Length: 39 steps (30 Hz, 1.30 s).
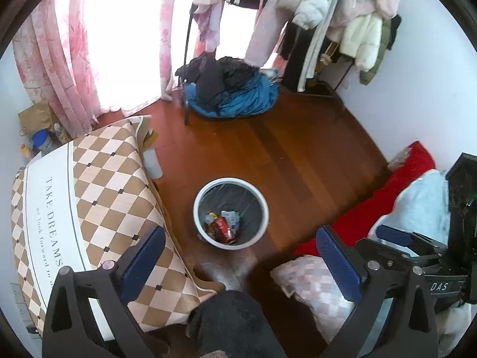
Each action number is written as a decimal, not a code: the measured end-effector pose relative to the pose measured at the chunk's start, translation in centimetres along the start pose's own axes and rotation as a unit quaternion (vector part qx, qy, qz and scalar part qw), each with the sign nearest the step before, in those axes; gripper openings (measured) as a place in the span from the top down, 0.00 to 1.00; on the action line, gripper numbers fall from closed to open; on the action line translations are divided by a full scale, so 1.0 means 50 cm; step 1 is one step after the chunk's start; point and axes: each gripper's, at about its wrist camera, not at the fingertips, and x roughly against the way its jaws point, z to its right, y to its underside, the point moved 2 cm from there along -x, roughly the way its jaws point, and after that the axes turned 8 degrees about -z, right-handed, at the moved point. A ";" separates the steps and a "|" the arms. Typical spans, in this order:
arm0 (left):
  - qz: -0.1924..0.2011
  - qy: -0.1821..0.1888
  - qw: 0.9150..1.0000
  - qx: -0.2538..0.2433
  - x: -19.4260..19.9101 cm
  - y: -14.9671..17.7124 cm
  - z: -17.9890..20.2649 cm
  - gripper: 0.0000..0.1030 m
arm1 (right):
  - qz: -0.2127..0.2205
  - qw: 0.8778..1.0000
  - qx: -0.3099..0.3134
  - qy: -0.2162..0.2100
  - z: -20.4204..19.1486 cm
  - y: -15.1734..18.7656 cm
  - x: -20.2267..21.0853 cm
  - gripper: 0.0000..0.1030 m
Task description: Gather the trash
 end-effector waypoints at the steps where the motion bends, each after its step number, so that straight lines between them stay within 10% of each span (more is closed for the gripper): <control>1: 0.002 0.005 1.000 0.000 0.013 0.003 0.001 0.00 | 0.002 1.000 0.003 -0.005 -0.010 0.005 0.016 0.00; 39: 0.028 0.055 0.998 0.001 0.174 0.085 -0.030 0.00 | -0.002 0.997 0.064 -0.047 -0.171 0.103 0.171 0.00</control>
